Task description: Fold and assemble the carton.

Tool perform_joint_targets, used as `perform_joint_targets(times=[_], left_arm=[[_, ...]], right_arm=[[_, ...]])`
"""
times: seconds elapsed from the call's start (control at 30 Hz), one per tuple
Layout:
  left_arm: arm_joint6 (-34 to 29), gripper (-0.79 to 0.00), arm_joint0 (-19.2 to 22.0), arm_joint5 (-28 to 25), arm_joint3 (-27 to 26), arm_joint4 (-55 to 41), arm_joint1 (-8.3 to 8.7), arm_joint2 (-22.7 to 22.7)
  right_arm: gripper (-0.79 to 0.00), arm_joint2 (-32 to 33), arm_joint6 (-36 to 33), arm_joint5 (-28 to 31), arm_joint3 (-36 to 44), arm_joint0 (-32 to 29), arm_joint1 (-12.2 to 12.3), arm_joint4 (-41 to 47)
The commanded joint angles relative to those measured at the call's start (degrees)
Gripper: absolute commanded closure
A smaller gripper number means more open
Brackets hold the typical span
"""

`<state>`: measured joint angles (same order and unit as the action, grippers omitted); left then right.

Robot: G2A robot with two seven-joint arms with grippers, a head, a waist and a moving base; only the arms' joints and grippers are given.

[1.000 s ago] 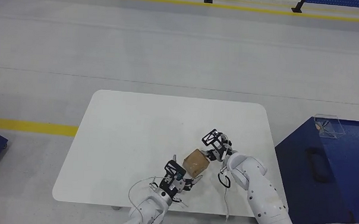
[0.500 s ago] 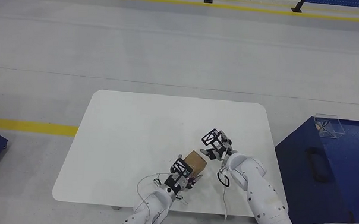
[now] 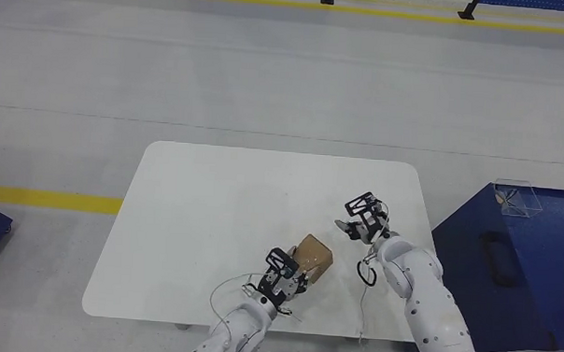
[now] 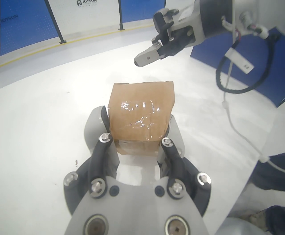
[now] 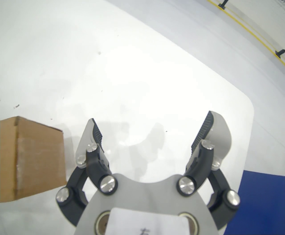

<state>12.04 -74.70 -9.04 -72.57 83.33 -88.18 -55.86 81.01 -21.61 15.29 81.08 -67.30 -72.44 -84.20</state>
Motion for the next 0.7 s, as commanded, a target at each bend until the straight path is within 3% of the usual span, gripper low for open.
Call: perform_joint_targets(times=[0.0,0.1,0.2,0.23,0.27,0.3,0.5,0.67], left_arm=[[-0.96,0.000,-1.76,-1.99,-2.35,-11.08,-0.24,-1.62],[-7.32,0.000,-3.55,-2.07,-4.86,-28.68,-0.90,-3.67],[-19.10,0.000,-3.18,0.54,-5.39,-45.52,-1.34,-5.81],[-21.60,-0.068,-2.82,1.76,-5.22,-48.16,-1.32,-6.51],[-22.76,-0.376,-2.45,3.03,-5.17,-48.93,-1.26,-7.04],[-22.99,-0.785,-2.25,4.49,-4.93,-48.64,-1.18,-7.39],[-26.12,-0.785,-2.27,8.66,-5.15,-51.21,-0.88,-8.85],[-15.68,-0.785,-5.30,12.36,-10.95,-43.72,-0.25,-10.74]], right_arm=[[-0.785,2.44,-0.17,-0.20,1.19,-0.77,0.23,2.67],[-0.785,4.26,-1.02,-0.02,3.03,-1.92,0.51,4.42],[-0.785,4.39,-1.48,0.51,3.97,-2.51,0.62,4.49],[-0.785,4.39,-1.48,0.51,3.97,-2.51,0.62,4.49],[-0.785,4.39,-1.48,0.51,3.97,-2.51,0.62,4.49],[-0.785,4.39,-1.48,0.51,3.97,-2.51,0.62,4.49],[-0.785,4.39,-1.48,0.51,3.97,-2.51,0.62,4.49],[-0.785,4.39,-1.48,0.51,3.97,-2.51,0.62,4.49]])
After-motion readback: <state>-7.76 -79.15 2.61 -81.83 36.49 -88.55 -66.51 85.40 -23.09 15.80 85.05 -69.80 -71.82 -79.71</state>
